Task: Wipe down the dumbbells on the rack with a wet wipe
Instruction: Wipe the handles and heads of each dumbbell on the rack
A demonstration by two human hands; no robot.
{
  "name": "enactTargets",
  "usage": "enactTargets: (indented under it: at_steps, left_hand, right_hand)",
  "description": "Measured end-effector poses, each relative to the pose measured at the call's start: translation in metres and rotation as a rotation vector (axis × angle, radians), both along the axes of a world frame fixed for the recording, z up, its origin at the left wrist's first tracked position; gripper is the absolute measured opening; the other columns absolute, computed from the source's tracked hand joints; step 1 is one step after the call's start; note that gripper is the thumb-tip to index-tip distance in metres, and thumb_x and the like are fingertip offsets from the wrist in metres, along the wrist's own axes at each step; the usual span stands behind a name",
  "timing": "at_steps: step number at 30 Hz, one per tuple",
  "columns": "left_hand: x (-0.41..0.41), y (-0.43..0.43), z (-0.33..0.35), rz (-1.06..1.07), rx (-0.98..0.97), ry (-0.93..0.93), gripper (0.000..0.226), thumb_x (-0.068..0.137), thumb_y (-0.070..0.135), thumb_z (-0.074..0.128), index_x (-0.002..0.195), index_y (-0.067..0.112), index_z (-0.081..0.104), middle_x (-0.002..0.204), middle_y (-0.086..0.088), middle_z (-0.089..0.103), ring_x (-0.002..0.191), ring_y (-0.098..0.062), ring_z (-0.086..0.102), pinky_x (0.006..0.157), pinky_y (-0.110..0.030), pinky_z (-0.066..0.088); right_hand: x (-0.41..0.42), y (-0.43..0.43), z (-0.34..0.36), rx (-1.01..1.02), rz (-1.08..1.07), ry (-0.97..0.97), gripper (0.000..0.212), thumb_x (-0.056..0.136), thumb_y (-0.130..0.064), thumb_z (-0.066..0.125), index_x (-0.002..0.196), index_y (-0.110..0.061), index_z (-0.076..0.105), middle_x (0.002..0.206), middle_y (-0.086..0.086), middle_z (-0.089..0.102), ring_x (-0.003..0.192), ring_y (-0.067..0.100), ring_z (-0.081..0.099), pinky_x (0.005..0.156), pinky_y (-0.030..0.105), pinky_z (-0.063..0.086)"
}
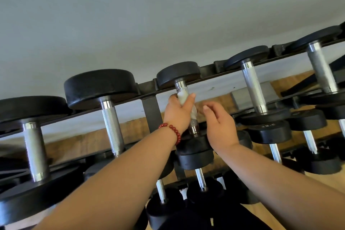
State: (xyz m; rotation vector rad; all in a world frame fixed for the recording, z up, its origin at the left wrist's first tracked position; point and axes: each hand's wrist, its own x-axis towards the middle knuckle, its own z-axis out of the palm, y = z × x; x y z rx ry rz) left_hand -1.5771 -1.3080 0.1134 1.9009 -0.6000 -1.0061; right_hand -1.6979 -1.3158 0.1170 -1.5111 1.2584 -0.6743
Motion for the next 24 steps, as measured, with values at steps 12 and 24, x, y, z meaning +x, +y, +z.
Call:
enactTargets:
  at_steps: [12,24]
  left_hand:
    - [-0.001,-0.005,0.001,0.06,0.171,-0.056,0.049,0.09,0.062,0.05,0.102,0.015,0.05,0.081,0.003,0.054,0.069,-0.009,0.054,0.056,-0.024,0.041]
    - [0.0,-0.017,0.003,0.096,0.032,0.11,0.038,0.086,0.049,0.066,0.088,0.011,0.065,0.078,0.0,0.069,0.072,-0.017,0.065,0.072,-0.034,0.057]
  right_hand:
    - [0.001,0.006,-0.008,0.136,-0.106,0.026,0.014,0.095,-0.018,0.053,0.089,-0.02,0.066,0.084,-0.005,0.066,0.076,0.0,0.058,0.059,0.01,0.039]
    - [0.001,0.004,-0.009,0.111,-0.104,0.025,0.017,0.093,-0.014,0.052,0.083,-0.018,0.065,0.081,0.0,0.067,0.077,0.008,0.06,0.065,0.014,0.044]
